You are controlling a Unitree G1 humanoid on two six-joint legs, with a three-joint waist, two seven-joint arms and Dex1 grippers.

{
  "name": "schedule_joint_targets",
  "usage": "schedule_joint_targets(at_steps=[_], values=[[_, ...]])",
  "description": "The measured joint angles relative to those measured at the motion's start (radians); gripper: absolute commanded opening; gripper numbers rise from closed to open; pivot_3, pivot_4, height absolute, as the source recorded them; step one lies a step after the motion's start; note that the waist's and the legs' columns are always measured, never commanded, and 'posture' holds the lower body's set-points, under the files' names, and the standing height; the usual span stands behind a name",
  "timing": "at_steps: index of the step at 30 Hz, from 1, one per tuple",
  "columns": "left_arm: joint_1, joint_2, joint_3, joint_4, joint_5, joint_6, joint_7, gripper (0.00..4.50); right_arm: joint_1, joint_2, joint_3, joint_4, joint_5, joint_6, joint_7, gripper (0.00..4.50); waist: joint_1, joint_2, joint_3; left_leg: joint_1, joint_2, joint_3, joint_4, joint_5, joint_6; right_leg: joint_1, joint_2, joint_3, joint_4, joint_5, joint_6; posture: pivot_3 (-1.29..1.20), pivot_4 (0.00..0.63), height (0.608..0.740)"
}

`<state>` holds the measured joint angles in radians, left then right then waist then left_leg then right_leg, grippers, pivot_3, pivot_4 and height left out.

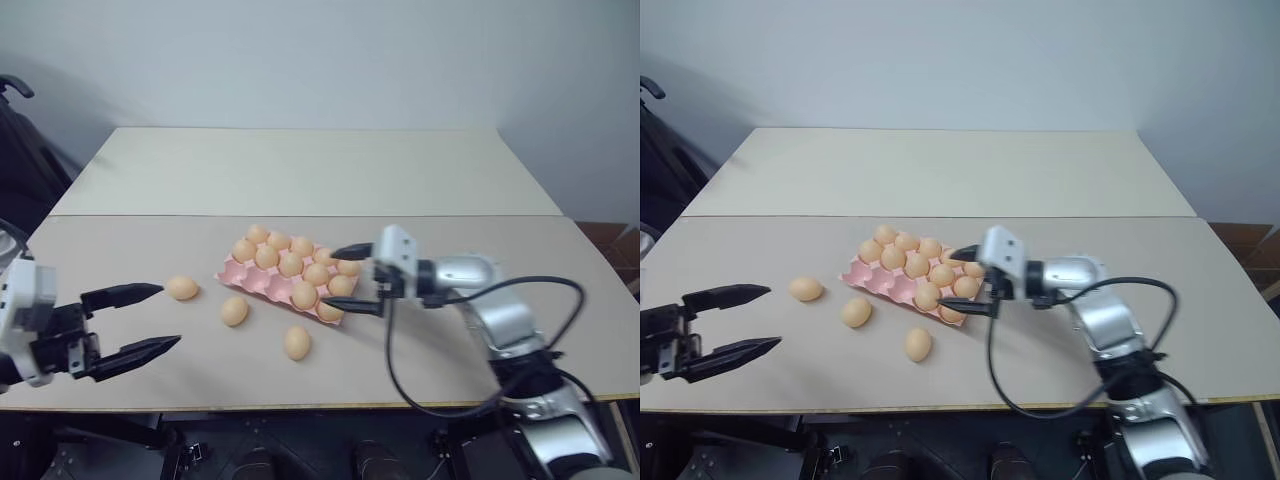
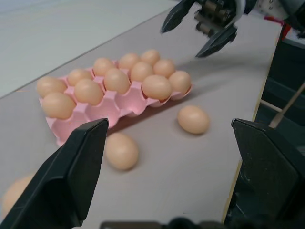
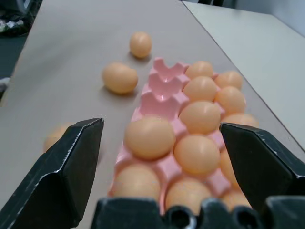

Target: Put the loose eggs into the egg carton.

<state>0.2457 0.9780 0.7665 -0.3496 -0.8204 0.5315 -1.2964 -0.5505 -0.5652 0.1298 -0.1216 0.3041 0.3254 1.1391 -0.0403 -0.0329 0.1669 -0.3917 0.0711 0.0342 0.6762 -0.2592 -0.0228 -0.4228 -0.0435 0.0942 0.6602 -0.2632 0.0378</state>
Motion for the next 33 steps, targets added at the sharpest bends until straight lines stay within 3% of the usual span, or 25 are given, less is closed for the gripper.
schedule_joint_targets(at_steps=[8, 14, 20, 26, 33], values=[[0.055, 0.076, 0.059, 0.102, 0.041, -0.031, -0.184, 4.5, 0.131, -0.243, -0.158, -0.01, 0.144, -0.015, 0.207, 4.49, -0.006, 0.0, 0.0, 0.001, 0.0, 0.001, -0.001, 0.0, 0.0, 0.0, 0.0, 0.001, 0.0, 0.0, 0.0, 0.0, 0.15, 0.74], [0.027, 0.079, 0.073, 0.15, 0.066, -0.05, -0.22, 4.5, 0.174, -0.29, -0.193, -0.046, 0.2, -0.011, 0.253, 4.49, -0.006, 0.0, 0.0, 0.001, 0.0, 0.001, 0.0, 0.0, 0.0, 0.0, 0.0, 0.001, 0.001, 0.0, 0.0, 0.0, 0.15, 0.74], [-0.011, 0.075, 0.024, 0.148, 0.071, -0.067, -0.225, 4.5, 0.146, -0.246, -0.161, -0.07, 0.205, -0.012, 0.219, 4.49, -0.006, 0.0, 0.0, 0.001, 0.0, 0.001, 0.0, 0.0, 0.0, 0.0, 0.0, 0.001, 0.001, 0.0, 0.0, 0.0, 0.15, 0.74], [-0.034, 0.073, -0.036, 0.105, 0.057, -0.068, -0.24, 4.5, 0.078, -0.144, -0.008, -0.086, 0.126, -0.047, 0.195, 4.49, -0.006, 0.0, 0.0, 0.0, 0.0, 0.001, 0.0, 0.0, 0.0, 0.0, 0.0, 0.001, 0.001, 0.0, 0.0, 0.0, 0.15, 0.74], [-0.058, 0.07, -0.123, 0.039, 0.029, -0.065, -0.243, 4.5, -0.082, 0.01, 0.225, 0.009, -0.084, -0.244, 0.205, 4.49, -0.005, 0.0, 0.0, 0.0, 0.0, 0.001, 0.0, 0.0, 0.0, -0.001, 0.0, 0.001, 0.002, 0.0, 0.0, 0.0, 0.15, 0.74]])
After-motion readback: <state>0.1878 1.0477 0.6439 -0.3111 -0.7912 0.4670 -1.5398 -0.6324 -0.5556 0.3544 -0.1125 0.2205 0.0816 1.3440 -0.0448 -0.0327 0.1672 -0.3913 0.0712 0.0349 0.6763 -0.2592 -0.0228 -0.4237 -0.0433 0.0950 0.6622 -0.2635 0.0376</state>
